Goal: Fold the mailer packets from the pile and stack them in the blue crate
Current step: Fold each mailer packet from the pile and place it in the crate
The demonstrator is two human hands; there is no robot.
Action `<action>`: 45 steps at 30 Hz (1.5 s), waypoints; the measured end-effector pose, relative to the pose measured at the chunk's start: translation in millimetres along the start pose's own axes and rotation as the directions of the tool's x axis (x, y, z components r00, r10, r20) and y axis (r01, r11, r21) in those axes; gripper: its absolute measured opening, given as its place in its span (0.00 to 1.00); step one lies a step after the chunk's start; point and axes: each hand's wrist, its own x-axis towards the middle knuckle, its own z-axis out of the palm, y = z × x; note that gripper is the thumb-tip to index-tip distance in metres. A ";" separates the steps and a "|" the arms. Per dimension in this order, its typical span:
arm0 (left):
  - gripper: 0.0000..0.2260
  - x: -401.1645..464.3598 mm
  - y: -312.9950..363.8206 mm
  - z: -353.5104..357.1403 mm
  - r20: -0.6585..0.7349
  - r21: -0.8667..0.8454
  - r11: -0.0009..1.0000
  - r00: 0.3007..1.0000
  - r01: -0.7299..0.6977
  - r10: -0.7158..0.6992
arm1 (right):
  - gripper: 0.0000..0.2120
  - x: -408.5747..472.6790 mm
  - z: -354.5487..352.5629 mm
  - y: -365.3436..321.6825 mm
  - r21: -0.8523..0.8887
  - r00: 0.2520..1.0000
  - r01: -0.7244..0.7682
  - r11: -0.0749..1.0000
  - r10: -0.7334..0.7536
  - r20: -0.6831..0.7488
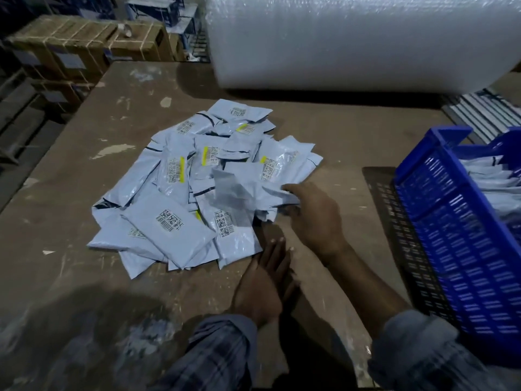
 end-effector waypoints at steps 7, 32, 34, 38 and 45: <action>0.23 -5.7 8.7 -9.8 -0.112 -0.214 0.971 0.985 0.107 -0.133 | 0.15 -114.3 -50.9 87.1 -0.190 0.975 -0.153 0.970 0.117 -0.190; 0.26 35.5 30.7 -4.1 -0.018 -0.001 0.980 0.980 -0.197 0.197 | 0.34 -199.0 -16.6 110.3 -0.323 0.922 -0.271 0.907 0.341 0.183; 0.28 22.6 31.2 -0.6 0.001 0.059 0.984 0.985 -0.170 0.170 | 0.35 -212.1 -8.6 113.7 -0.287 0.903 -0.330 0.899 0.389 0.183; 0.31 -0.1 42.5 6.0 0.051 0.133 0.989 0.997 -0.057 0.051 | 0.36 -237.9 -1.9 118.4 -0.290 0.912 -0.329 0.899 0.382 0.151; 0.29 -15.6 74.4 -15.5 -0.040 0.196 0.967 0.987 0.162 -0.158 | 0.36 -229.9 -12.8 107.2 -0.369 0.889 -0.401 0.838 0.453 0.063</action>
